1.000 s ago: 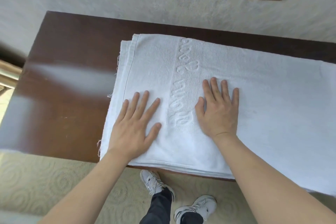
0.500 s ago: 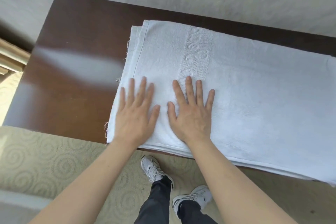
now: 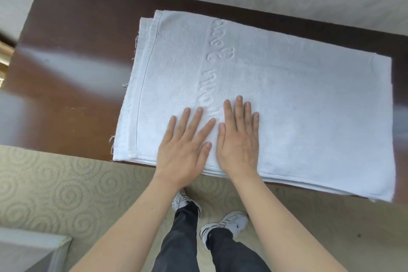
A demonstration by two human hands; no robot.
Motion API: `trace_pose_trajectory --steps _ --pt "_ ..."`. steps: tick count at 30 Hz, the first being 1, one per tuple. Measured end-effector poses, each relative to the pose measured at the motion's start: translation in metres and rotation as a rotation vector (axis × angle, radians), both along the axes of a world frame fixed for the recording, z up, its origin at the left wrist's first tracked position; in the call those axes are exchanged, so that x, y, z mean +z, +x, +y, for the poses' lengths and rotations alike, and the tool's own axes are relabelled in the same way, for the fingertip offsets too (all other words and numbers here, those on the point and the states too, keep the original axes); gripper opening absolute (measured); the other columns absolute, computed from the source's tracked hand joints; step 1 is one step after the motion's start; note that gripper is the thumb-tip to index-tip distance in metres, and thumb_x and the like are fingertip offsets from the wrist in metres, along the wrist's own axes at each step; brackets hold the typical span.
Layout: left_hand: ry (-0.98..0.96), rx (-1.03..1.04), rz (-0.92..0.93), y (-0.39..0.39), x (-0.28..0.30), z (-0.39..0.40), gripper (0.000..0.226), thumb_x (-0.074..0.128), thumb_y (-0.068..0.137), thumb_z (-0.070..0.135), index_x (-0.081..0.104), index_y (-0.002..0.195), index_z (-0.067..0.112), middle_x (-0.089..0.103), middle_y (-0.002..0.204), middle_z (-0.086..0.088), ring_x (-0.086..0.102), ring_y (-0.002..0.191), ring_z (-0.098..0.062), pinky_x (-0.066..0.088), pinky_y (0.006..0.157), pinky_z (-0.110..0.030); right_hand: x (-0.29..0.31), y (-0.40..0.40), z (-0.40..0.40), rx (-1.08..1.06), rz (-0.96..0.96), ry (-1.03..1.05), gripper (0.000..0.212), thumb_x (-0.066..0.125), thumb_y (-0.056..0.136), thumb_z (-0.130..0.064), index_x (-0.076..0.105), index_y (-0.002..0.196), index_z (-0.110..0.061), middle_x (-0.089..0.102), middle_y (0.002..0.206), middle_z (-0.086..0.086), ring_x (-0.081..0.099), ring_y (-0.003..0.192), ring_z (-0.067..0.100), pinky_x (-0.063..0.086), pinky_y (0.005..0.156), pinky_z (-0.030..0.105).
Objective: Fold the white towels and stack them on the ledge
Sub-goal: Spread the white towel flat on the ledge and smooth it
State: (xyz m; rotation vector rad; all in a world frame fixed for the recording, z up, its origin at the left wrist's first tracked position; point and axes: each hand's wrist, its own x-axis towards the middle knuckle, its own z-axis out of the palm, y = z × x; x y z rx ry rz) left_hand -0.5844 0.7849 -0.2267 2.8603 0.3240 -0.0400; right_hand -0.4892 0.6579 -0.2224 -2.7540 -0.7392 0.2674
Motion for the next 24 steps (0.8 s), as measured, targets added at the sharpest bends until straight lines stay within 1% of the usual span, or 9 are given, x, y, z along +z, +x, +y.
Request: trace_pose_trajectory --steps 2,5,8,11,12,15,19,22,24 --pt "0.060 -0.049 0.001 -0.003 -0.006 0.001 0.055 0.029 0.104 0.045 0.028 0.157 0.028 0.019 0.166 -0.003 0.011 0.154 -0.027 0.012 0.124 -0.049 -0.001 0.001 -0.020 0.005 -0.013 -0.037 0.057 0.021 0.106 -0.036 0.017 0.160 -0.017 0.007 0.167 0.009 0.001 0.155 0.024 0.001 0.125 0.049" --pt "0.067 -0.048 0.016 -0.009 -0.009 0.011 0.057 0.027 0.103 0.048 0.024 0.158 0.031 0.018 0.166 -0.001 0.010 0.154 -0.024 0.010 0.124 -0.047 -0.003 0.008 -0.062 -0.032 -0.027 -0.116 0.061 0.015 0.105 -0.049 0.009 0.161 -0.026 0.001 0.168 0.006 -0.003 0.155 0.022 0.002 0.125 0.049" --pt "0.069 0.038 0.069 -0.006 -0.003 0.003 0.060 0.026 0.101 0.052 0.023 0.158 0.032 0.014 0.167 0.002 0.005 0.155 -0.023 0.005 0.125 -0.047 -0.001 0.021 -0.105 -0.091 -0.006 -0.188 0.067 0.007 0.101 -0.061 0.002 0.160 -0.031 -0.004 0.168 0.003 -0.009 0.154 0.021 0.000 0.124 0.049" --pt "0.007 0.123 0.087 0.010 0.003 -0.025 0.065 0.025 0.100 0.057 0.018 0.159 0.030 0.009 0.168 0.002 -0.003 0.155 -0.026 0.000 0.124 -0.048 0.003 0.035 -0.137 -0.201 0.011 -0.232 0.070 0.002 0.097 -0.067 -0.002 0.160 -0.034 -0.008 0.168 0.001 -0.012 0.154 0.022 -0.005 0.124 0.050" --pt "-0.012 0.101 0.079 0.020 0.004 -0.038 0.066 0.024 0.101 0.057 0.016 0.160 0.029 0.008 0.168 0.001 -0.004 0.154 -0.027 0.000 0.124 -0.048 0.003 0.038 -0.142 -0.212 0.015 -0.237 0.070 0.001 0.097 -0.067 -0.003 0.159 -0.035 -0.009 0.167 0.001 -0.013 0.154 0.022 -0.006 0.123 0.050" --pt "-0.059 -0.063 0.050 0.065 0.006 -0.083 0.066 0.023 0.102 0.058 0.011 0.160 0.029 0.001 0.168 -0.001 -0.010 0.154 -0.026 -0.001 0.124 -0.047 0.003 0.052 -0.154 -0.224 0.009 -0.238 0.069 0.000 0.098 -0.066 -0.005 0.159 -0.036 -0.009 0.167 0.002 -0.013 0.154 0.022 -0.009 0.123 0.050" --pt "0.014 -0.233 0.072 0.122 0.002 -0.122 0.066 0.012 0.102 0.061 0.005 0.160 0.030 -0.004 0.168 0.000 -0.016 0.153 -0.024 -0.005 0.124 -0.048 0.000 0.086 -0.192 -0.350 0.030 -0.236 0.068 -0.001 0.096 -0.068 -0.012 0.157 -0.040 -0.014 0.167 -0.002 -0.015 0.153 0.021 -0.008 0.123 0.051" --pt "0.053 -0.249 0.081 0.145 -0.005 -0.134 0.068 0.006 0.100 0.063 -0.003 0.159 0.032 -0.011 0.167 0.001 -0.020 0.152 -0.024 -0.006 0.124 -0.048 -0.001 0.098 -0.235 -0.380 0.023 -0.261 0.070 -0.002 0.094 -0.071 -0.012 0.156 -0.042 -0.016 0.167 -0.005 -0.017 0.153 0.020 -0.008 0.123 0.051" --pt "0.062 -0.269 0.088 0.162 -0.006 -0.143 0.068 0.004 0.099 0.064 -0.006 0.159 0.033 -0.014 0.167 0.002 -0.023 0.151 -0.026 -0.008 0.123 -0.048 -0.001 0.096 -0.250 -0.427 0.006 -0.261 0.070 -0.001 0.095 -0.072 -0.010 0.157 -0.041 -0.014 0.167 -0.004 -0.016 0.153 0.020 -0.006 0.123 0.053"
